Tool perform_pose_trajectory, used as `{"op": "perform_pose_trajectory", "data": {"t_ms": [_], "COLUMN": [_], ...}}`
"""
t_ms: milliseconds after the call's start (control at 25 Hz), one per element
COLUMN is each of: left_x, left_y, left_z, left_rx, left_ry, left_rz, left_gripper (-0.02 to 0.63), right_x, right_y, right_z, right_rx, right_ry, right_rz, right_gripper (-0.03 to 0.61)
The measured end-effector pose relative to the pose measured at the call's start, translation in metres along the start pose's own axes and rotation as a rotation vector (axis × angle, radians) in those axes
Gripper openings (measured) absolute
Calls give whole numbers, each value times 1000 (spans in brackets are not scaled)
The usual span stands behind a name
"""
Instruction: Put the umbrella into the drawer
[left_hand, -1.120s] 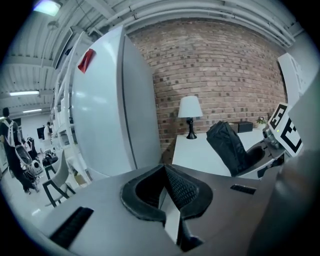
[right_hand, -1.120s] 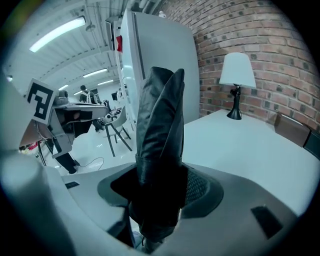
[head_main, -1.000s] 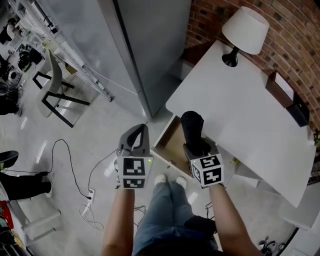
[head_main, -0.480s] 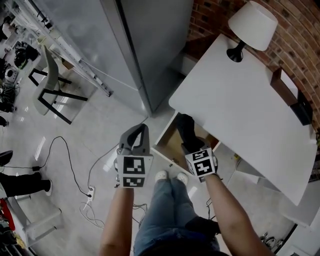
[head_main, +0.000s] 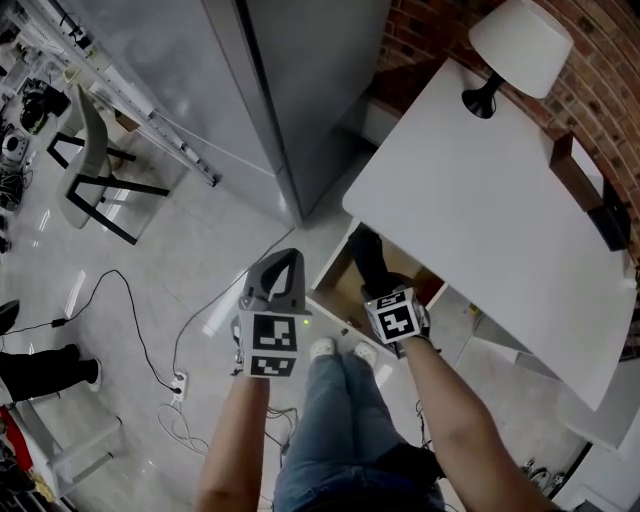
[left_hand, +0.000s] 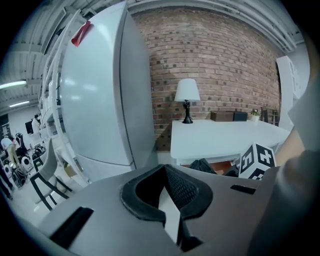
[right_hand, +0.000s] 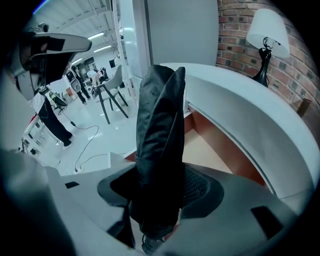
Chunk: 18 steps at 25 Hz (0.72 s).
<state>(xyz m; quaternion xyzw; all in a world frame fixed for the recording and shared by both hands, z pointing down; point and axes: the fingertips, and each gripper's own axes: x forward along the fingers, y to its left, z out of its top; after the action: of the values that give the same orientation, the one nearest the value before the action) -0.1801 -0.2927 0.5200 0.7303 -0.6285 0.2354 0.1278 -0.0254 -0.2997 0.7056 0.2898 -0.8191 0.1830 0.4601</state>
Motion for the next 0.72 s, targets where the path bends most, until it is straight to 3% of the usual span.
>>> {"op": "perform_pose_trajectory", "data": {"t_ms": [480,720], "left_x": [21,38], "left_y": [-7,-16], "left_z": [-26,-33], "left_rx": [16,2], "left_ry": [46,52], "left_rz": [-51,-68], "left_gripper": [0,1], "right_x": [47,70], "right_y": [-8,-7], "right_z": [-28,-42], "right_rx": [5,59], "right_ry": [125,198], "right_rz": [-15,13], "right_gripper": [238,239]}}
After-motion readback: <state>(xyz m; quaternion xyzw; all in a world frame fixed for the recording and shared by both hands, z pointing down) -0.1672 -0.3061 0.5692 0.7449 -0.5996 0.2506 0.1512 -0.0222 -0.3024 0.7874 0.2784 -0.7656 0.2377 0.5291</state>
